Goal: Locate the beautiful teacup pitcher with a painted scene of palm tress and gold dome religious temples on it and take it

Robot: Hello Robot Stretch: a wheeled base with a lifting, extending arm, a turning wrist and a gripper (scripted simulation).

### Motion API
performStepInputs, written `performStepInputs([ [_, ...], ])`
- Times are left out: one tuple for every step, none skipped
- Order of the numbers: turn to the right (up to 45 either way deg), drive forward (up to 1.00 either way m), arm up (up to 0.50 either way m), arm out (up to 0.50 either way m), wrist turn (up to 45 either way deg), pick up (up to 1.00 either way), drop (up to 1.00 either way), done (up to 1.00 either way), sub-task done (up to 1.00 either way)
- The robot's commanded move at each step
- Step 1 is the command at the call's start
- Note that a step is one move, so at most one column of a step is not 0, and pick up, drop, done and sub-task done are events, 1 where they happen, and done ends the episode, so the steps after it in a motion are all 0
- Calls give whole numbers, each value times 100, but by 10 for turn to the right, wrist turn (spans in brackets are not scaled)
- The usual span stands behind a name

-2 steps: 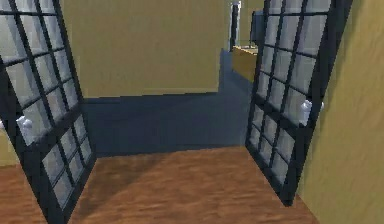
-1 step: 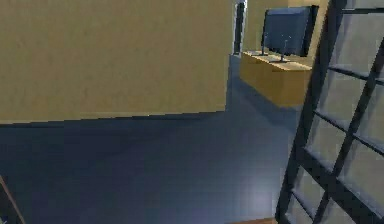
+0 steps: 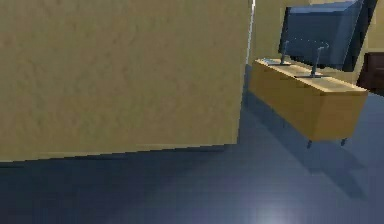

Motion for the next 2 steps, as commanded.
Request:
performStepInputs([
  [-30,0,0,0,0,0,0,0,0],
  [0,40,0,0,0,0,0,0,0],
])
